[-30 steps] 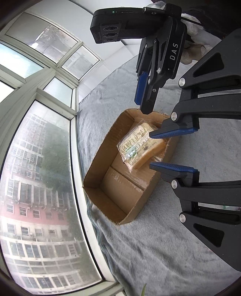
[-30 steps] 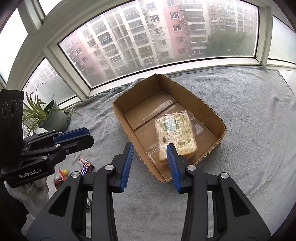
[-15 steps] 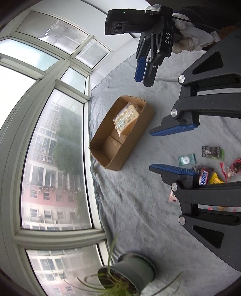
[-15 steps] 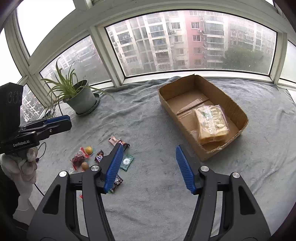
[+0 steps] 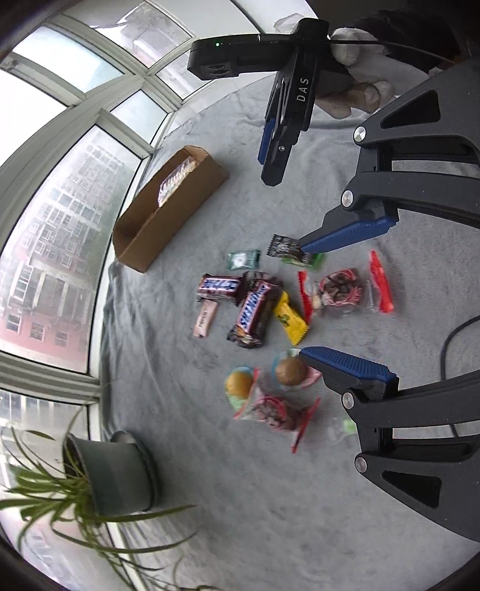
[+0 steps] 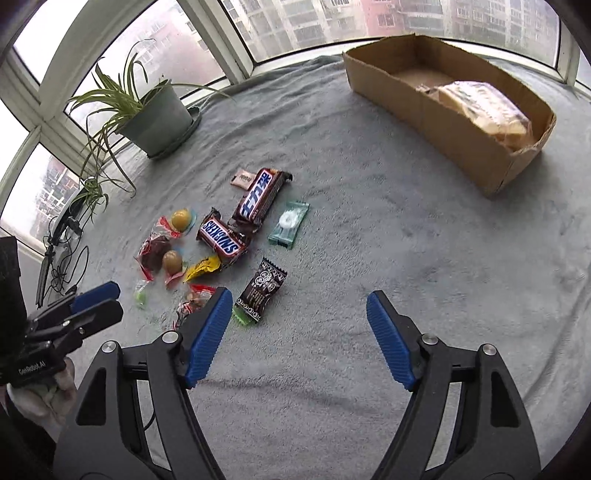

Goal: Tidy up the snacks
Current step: 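Grasp the black candy packet with the right tool while the left tool grasps the red pastry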

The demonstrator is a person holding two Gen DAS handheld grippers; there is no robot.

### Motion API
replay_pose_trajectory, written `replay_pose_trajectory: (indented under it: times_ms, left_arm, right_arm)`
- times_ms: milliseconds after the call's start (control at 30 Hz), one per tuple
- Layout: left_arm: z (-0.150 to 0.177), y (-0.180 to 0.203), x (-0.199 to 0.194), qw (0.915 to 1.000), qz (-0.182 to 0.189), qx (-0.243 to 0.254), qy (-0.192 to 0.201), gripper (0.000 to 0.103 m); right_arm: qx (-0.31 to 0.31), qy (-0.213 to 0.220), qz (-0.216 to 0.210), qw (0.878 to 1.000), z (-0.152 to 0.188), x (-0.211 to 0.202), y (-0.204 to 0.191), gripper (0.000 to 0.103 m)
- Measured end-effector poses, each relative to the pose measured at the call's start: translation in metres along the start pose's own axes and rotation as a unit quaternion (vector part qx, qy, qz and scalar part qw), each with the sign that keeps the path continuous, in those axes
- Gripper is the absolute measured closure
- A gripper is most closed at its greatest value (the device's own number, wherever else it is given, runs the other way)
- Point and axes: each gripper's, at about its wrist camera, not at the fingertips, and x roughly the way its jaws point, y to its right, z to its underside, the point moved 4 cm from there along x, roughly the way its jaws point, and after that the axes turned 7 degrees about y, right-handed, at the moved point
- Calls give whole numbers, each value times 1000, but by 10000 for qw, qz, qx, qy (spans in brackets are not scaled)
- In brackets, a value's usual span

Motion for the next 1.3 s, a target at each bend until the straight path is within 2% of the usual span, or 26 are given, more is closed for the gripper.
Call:
replay_pose_trajectory:
  times_ms: [133,200,300,467,567,733,800,933,1100,1200,1300]
  left_arm:
    - [19,-7,6,9995,13,-280,-121,51]
    - [24,-7,8,9993,29,-335,-156,51]
    - [31,-6,13,9991,87,-347,-242,51]
    - [40,-3,25,9986,129,-332,-394,51]
    - [43,-2,30,9983,152,-342,-453,51]
    - [45,-2,35,9980,182,-341,-498,51]
    - [44,-2,37,9980,163,-320,-516,51]
    - [43,-1,43,9978,165,-324,-554,51]
    - [45,2,51,9974,151,-291,-635,51]
    - [47,3,55,9973,109,-234,-692,52]
    - [49,3,57,9975,47,-200,-669,58]
  right_arm:
    - [-6,-22,-48,10000,3,11,-13,25]
    - [-125,-73,19,9999,4,19,-21,32]
    - [-198,-188,106,9996,5,30,-27,38]
    - [-267,-275,201,9991,5,41,-30,42]
    - [-284,-360,184,9988,5,47,-32,51]
    - [-340,-437,219,9982,6,56,-35,55]
    - [-341,-483,226,9980,7,59,-34,64]
    - [-368,-495,225,9978,7,61,-33,68]
    - [-312,-485,189,9982,6,59,-28,79]
    - [-291,-477,170,9983,6,59,-26,79]
    - [-293,-470,148,9984,6,59,-26,80]
